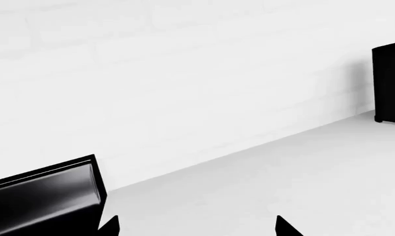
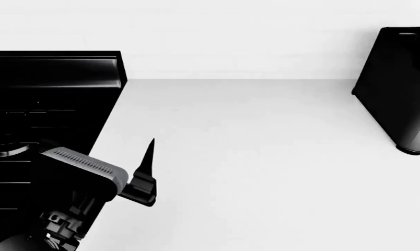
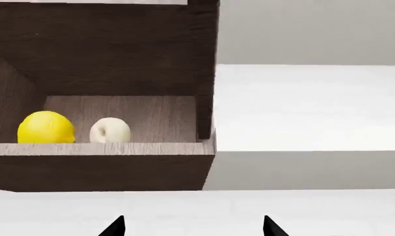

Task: Pick the apricot, lemon from the counter and place them in the cabinet. Then close the cabinet.

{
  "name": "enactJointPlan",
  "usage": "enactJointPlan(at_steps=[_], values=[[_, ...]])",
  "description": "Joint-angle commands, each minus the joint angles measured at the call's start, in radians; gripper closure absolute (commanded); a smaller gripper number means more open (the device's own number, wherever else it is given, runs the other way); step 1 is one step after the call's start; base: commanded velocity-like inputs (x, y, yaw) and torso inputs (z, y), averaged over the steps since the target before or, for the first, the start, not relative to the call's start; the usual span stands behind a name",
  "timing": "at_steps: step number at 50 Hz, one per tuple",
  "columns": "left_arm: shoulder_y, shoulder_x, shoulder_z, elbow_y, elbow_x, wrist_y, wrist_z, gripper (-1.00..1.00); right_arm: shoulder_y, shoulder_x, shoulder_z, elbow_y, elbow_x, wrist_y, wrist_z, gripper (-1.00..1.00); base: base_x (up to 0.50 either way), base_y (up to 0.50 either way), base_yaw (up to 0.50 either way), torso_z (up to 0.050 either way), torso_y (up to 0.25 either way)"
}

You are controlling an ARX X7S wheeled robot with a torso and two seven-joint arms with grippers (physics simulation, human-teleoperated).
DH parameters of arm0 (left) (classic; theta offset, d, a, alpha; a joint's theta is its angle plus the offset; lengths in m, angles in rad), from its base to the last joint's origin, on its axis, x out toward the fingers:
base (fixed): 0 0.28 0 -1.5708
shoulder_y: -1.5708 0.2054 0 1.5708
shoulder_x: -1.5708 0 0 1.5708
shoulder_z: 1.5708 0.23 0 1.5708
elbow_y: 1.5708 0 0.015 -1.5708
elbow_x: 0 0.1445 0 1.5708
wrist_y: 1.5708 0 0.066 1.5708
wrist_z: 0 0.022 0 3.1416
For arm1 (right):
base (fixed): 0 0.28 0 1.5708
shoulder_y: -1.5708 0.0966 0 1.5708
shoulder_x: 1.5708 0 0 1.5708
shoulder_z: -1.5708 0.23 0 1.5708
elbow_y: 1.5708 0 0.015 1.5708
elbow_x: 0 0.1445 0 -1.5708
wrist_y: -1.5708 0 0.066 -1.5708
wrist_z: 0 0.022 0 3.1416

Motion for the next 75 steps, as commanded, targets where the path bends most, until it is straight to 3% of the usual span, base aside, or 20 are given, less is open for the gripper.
enactJointPlan(at_steps=[1,13,25,40,75], values=[[-0.001,-0.001,0.003,0.000,-0.001,0.000,-0.001,-1.00,0.003,0.068,0.042,0.035,0.059,-0.159,0.034,-1.00,0.00,0.00,0.00,0.000,0.000],[0.000,-0.001,0.006,-0.003,0.003,0.004,-0.001,-1.00,-0.023,0.076,0.052,0.094,0.115,-0.341,0.061,-1.00,0.00,0.00,0.00,0.000,0.000],[0.003,-0.002,0.007,-0.008,0.004,0.011,0.002,-1.00,-0.038,-0.006,0.087,0.185,0.191,-0.556,0.017,-1.00,0.00,0.00,0.00,0.000,-0.001],[-0.002,0.001,0.015,-0.017,0.010,0.015,0.005,-1.00,-0.050,-0.038,0.123,0.259,0.227,-0.673,0.048,-1.00,0.00,0.00,0.00,0.000,0.000],[-0.004,-0.005,0.016,-0.002,-0.002,0.008,-0.006,-1.00,0.285,-0.500,0.197,0.597,0.457,-0.320,-0.189,-1.00,0.00,0.00,0.00,0.003,0.000]])
